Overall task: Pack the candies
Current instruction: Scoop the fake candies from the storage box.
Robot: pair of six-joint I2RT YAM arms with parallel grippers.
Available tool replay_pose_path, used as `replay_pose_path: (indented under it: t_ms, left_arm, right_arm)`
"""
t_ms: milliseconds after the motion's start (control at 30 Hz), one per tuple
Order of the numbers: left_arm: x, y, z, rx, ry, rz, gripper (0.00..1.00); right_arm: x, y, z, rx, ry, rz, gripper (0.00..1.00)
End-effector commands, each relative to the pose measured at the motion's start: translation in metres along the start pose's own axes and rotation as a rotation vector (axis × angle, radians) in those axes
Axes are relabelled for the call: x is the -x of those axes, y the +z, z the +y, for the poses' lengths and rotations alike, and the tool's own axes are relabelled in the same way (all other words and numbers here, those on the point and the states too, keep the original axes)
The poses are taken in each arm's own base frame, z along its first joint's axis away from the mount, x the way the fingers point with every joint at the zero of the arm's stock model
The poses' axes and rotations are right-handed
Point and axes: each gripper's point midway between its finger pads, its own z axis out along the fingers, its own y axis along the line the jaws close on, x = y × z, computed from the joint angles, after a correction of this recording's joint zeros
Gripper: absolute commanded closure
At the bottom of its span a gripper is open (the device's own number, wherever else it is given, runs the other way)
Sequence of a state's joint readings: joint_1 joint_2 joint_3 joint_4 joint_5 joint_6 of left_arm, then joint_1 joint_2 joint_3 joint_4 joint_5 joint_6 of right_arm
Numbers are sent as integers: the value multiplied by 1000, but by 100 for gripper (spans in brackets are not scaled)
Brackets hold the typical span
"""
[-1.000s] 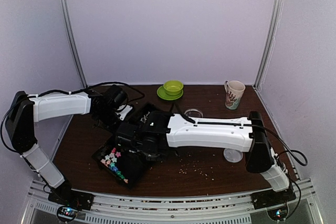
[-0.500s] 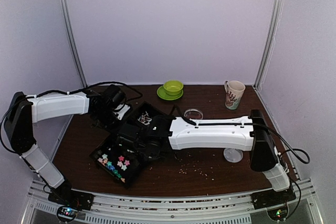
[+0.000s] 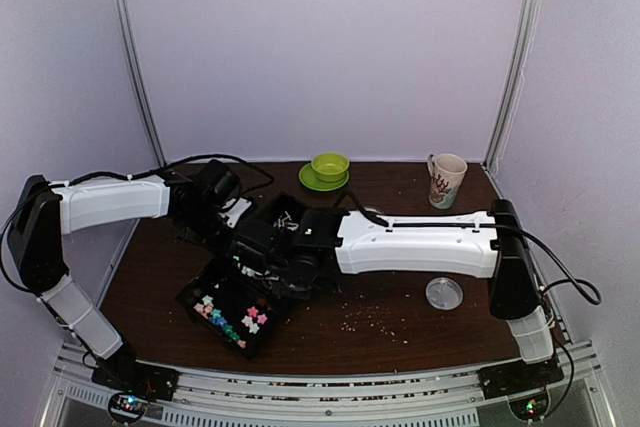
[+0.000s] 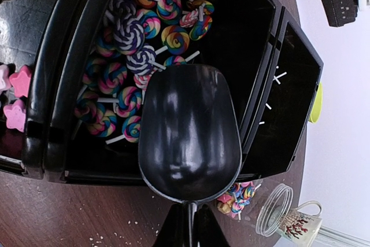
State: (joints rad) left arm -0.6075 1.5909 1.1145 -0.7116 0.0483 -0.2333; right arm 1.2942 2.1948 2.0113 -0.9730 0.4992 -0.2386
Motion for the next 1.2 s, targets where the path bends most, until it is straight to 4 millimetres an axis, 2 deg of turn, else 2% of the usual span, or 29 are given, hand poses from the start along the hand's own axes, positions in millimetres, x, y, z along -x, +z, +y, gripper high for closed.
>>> replay_pose_path:
  t_ms: [0, 200, 300, 400, 700, 933, 1167]
  left_arm:
    - [49, -27, -17, -120, -30, -184, 100]
    - [45, -21, -11, -111, -52, -157, 100]
    - [45, -19, -11, -112, -52, -150, 100]
    - [45, -19, -9, -99, -51, -152, 100]
    - [53, -30, -12, -107, -25, -211, 100]
    - [58, -38, -23, -155, 5, -252, 100]
    - [68, -59, -36, -222, 36, -347, 100]
  right_arm:
    - [-15, -25, -27, -45, 7, 23, 100]
    - [-44, -37, -35, -42, 1, 89, 100]
    - [-51, -40, -36, -39, -3, 105, 100]
    - [-54, -35, -32, -30, -19, 127, 100]
    - [-39, 2, -10, 28, -20, 152, 100]
    - [-30, 16, 10, 110, -7, 131, 100]
    - [-19, 33, 20, 204, 114, 105, 100]
